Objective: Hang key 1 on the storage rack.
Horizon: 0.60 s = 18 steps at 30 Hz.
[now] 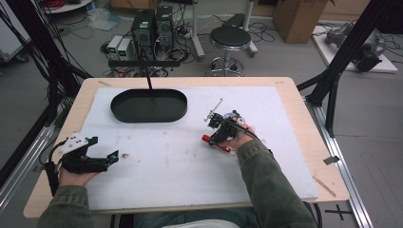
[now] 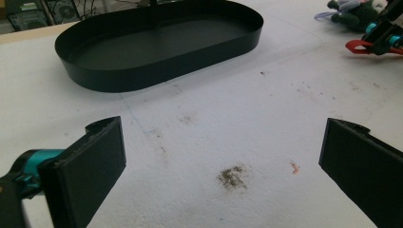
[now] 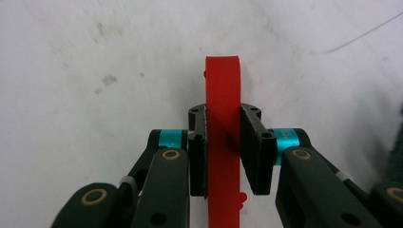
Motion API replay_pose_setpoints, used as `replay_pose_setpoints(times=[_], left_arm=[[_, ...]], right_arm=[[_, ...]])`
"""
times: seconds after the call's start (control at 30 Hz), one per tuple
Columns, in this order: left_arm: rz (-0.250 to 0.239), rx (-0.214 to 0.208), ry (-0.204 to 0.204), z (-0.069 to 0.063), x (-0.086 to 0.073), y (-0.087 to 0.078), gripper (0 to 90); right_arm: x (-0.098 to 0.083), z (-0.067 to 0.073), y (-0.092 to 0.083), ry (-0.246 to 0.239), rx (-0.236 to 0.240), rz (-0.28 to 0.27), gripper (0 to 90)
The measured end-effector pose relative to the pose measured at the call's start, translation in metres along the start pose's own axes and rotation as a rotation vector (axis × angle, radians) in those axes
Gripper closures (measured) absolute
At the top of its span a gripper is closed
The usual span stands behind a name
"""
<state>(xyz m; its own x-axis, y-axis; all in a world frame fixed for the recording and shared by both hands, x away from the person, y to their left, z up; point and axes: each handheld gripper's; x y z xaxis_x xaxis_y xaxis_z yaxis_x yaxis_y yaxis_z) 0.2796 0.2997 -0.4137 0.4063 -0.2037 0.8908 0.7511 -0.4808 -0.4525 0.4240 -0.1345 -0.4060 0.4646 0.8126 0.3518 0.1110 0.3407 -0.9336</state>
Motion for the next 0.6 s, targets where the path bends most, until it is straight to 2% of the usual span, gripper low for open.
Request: replay_pose_setpoints(times=[0.13,0.27,0.3,0.6], left_arm=[[0.005,-0.004,0.001,-0.001,0.0,0.001,2.0],[0.008,-0.006,0.002,-0.001,0.0,0.001,2.0],[0.009,-0.008,0.003,-0.001,0.0,0.001,2.0],[0.011,-0.008,0.004,-0.001,0.0,0.002,2.0]], right_arm=[[-0.002,-0.003,-0.013,0.03,0.025,-0.064,74.5],[-0.005,-0.004,-0.023,0.035,0.029,-0.112,74.5],[-0.005,-0.004,-0.027,0.051,0.042,-0.133,74.5],[0.003,-0.002,-0.039,0.044,0.062,-0.202,74.5]])
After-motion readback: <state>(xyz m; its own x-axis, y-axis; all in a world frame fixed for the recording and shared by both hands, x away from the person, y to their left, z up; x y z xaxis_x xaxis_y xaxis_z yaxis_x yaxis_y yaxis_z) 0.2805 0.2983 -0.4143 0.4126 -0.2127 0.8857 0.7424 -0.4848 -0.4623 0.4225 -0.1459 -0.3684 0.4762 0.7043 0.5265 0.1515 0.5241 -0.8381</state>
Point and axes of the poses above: each handheld gripper's, and its own axes: y roughly forward along the jaws, x roughly out of its top, z roughly to its left, and after that the axes turned 2 degrees about z, right-handed
